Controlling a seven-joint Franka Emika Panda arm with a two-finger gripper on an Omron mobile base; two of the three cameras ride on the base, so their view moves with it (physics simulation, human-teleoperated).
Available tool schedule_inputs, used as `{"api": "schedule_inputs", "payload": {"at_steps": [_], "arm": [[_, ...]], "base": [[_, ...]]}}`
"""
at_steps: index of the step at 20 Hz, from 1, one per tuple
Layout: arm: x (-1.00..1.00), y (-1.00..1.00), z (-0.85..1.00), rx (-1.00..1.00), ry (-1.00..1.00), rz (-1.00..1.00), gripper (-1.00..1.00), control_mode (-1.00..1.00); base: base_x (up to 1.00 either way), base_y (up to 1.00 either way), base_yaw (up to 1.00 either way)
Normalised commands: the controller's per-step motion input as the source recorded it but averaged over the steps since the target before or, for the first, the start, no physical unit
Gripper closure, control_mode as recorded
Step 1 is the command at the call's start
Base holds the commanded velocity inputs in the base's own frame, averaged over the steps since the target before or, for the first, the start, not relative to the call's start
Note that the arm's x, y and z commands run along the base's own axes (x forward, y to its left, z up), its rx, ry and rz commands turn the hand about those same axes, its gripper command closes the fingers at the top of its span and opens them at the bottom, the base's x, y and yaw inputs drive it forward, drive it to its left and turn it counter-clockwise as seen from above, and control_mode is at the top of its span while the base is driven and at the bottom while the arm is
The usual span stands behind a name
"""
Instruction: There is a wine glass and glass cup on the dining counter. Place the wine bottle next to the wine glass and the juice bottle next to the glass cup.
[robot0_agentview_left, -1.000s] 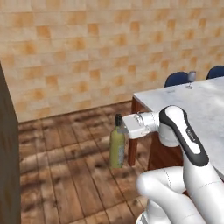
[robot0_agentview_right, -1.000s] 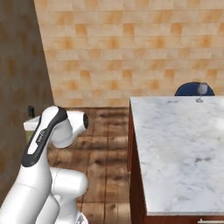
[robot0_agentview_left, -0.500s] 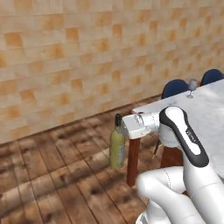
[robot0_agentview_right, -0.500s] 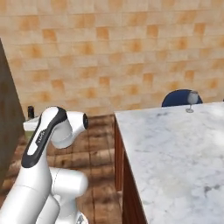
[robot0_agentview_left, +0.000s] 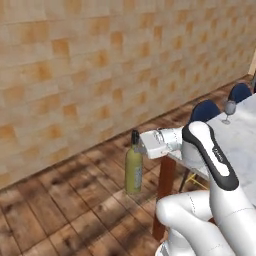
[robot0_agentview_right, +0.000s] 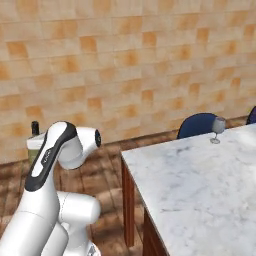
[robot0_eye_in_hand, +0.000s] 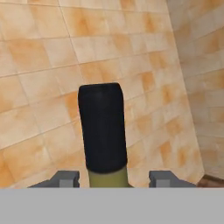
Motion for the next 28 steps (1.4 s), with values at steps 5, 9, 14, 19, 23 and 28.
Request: {"api": "schedule_inputs", "payload": {"at_steps": [5, 9, 14, 19, 23, 28], "arm": [[0.00, 0.00, 0.00, 0.00, 0.00, 0.00, 1.00, 1.00], [0.00, 0.00, 0.00, 0.00, 0.00, 0.00, 1.00, 1.00], [0.00, 0.00, 0.00, 0.00, 0.00, 0.00, 1.00, 1.00], [0.00, 0.00, 0.00, 0.00, 0.00, 0.00, 1.00, 1.00], [0.00, 0.00, 0.00, 0.00, 0.00, 0.00, 1.00, 1.00], [0.00, 0.00, 0.00, 0.00, 0.00, 0.00, 1.00, 1.00]], "base": [[0.75, 0.36, -0.39], [0.62, 0.33, -0.55], [0.57, 0.32, -0.59], [0.58, 0.33, -0.58], [0.59, 0.36, -0.53], [0.43, 0.23, -0.40]]}}
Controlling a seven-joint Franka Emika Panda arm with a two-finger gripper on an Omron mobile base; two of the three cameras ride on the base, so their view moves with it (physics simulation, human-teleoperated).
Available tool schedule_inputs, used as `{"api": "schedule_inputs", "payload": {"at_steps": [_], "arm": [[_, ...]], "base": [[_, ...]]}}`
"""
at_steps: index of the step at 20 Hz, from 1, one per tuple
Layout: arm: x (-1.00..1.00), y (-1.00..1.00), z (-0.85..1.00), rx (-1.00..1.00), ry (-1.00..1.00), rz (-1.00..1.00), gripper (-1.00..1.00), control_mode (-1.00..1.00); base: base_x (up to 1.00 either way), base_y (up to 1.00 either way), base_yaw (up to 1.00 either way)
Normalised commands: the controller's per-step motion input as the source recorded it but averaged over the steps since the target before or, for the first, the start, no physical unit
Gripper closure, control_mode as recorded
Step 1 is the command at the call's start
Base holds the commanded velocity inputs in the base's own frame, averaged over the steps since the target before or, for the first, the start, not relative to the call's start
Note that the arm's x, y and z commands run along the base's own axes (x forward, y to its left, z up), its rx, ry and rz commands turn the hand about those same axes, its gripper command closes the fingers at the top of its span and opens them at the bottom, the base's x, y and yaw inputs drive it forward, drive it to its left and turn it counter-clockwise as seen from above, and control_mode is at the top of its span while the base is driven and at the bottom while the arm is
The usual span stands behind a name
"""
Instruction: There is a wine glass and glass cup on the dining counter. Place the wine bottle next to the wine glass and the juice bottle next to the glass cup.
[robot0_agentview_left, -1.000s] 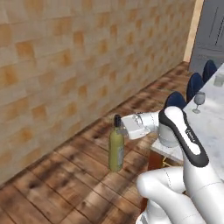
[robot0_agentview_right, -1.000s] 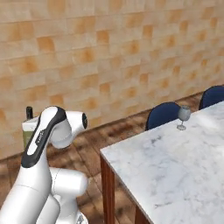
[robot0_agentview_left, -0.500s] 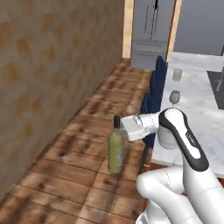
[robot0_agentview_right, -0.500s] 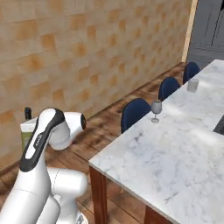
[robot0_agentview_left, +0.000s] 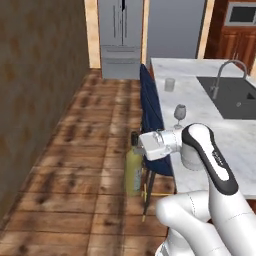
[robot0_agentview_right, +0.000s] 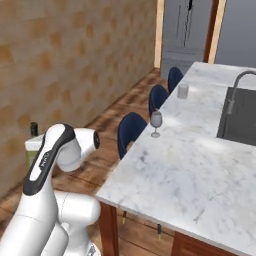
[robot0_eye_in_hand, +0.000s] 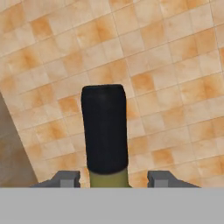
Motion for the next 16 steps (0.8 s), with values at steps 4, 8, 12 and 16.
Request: {"api": "schedule_inputs", "payload": {"at_steps": [4, 8, 12, 16], "arm": [[0.00, 0.00, 0.00, 0.00, 0.00, 0.00, 1.00, 1.00], [0.00, 0.00, 0.00, 0.00, 0.00, 0.00, 1.00, 1.00], [0.00, 0.00, 0.00, 0.00, 0.00, 0.00, 1.00, 1.00], [0.00, 0.00, 0.00, 0.00, 0.00, 0.00, 1.00, 1.00]], "base": [[0.42, 0.24, -0.39], [0.39, 0.22, -0.33], [0.05, 0.01, -0.06], [0.00, 0.00, 0.00]]}}
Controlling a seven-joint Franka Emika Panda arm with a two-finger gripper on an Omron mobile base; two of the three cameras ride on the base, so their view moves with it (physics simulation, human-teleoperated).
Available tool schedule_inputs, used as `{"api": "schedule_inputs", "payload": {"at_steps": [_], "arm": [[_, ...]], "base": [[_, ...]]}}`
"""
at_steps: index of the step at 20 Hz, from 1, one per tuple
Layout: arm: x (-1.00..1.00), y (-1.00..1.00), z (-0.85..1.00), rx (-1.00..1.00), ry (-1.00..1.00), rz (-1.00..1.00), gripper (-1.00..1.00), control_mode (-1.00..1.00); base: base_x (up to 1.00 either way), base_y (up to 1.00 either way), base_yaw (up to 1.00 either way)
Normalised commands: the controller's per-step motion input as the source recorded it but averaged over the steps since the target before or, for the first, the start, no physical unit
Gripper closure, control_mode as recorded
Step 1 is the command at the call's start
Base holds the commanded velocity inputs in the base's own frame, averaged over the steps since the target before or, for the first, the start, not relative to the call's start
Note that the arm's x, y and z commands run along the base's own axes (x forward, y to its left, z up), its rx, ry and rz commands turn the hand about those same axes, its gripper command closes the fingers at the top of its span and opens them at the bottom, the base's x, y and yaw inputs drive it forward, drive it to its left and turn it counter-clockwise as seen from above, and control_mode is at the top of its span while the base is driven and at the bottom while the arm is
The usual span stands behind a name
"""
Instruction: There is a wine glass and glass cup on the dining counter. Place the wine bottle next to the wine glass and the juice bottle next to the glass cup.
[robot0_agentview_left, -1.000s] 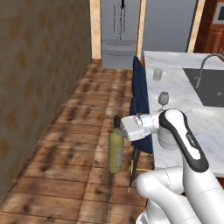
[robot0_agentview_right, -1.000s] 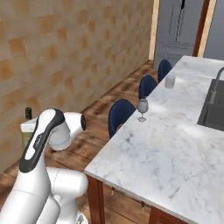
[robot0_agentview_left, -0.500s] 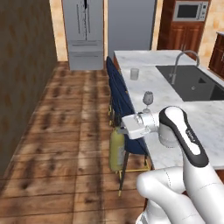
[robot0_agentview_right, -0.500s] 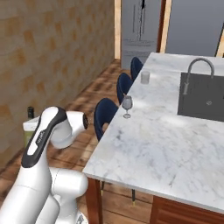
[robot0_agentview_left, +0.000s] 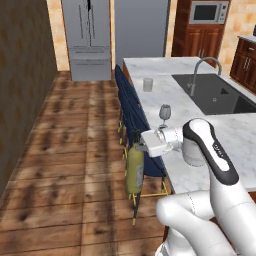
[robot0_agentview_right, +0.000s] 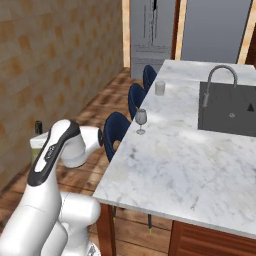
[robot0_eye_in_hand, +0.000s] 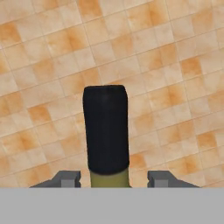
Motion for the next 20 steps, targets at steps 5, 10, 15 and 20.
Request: {"api": "schedule_inputs", "payload": {"at_steps": [5, 10, 15, 20], "arm": [[0.00, 0.00, 0.00, 0.00, 0.00, 0.00, 1.00, 1.00], [0.00, 0.00, 0.00, 0.00, 0.00, 0.00, 1.00, 1.00], [0.00, 0.00, 0.00, 0.00, 0.00, 0.00, 1.00, 1.00], [0.25, -0.12, 0.00, 0.00, -0.01, -0.20, 1.00, -1.00]], "base": [[0.00, 0.00, 0.00], [0.00, 0.00, 0.00], [0.02, 0.00, -0.06], [0.00, 0.00, 0.00]]}}
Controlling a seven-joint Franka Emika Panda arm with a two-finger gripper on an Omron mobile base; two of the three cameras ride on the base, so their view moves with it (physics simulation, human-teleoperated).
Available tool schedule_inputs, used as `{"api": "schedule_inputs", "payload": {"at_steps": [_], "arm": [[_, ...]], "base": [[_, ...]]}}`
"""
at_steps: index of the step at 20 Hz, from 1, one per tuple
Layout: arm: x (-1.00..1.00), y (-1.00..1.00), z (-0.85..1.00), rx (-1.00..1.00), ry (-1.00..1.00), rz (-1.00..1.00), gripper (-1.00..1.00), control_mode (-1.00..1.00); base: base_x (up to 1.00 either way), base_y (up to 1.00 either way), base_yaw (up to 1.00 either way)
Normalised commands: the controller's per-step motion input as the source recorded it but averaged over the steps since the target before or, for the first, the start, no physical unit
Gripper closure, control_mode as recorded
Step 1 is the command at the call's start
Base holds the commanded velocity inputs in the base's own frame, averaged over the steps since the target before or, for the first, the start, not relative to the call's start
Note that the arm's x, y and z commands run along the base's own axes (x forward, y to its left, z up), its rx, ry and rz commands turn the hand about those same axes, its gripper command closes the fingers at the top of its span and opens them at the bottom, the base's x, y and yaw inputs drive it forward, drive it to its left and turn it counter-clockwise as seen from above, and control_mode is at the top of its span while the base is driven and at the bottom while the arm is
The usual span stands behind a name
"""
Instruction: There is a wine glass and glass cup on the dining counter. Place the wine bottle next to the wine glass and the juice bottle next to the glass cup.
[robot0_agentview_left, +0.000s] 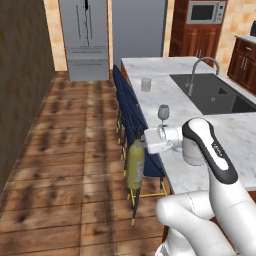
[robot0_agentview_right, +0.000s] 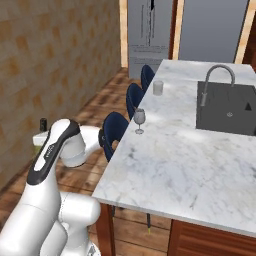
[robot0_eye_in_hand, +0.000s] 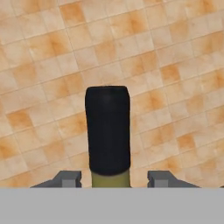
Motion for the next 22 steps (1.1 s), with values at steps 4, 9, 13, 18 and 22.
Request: {"api": "schedule_inputs", "payload": {"at_steps": [4, 9, 13, 18, 22], "arm": [[0.28, -0.19, 0.00, 0.00, -0.01, -0.19, 1.00, -1.00], [0.27, -0.28, -0.02, 0.00, 0.00, -0.14, 1.00, -1.00], [0.24, -0.40, -0.08, -0.03, 0.00, -0.05, 1.00, -1.00], [0.20, -0.47, -0.11, 0.00, 0.00, -0.01, 1.00, -1.00], [0.09, -0.48, -0.12, 0.00, 0.00, 0.00, 1.00, -1.00]], "base": [[0.00, 0.00, 0.00], [0.00, 0.00, 0.00], [0.00, 0.00, 0.00], [0.00, 0.00, 0.00], [0.00, 0.00, 0.00]]}}
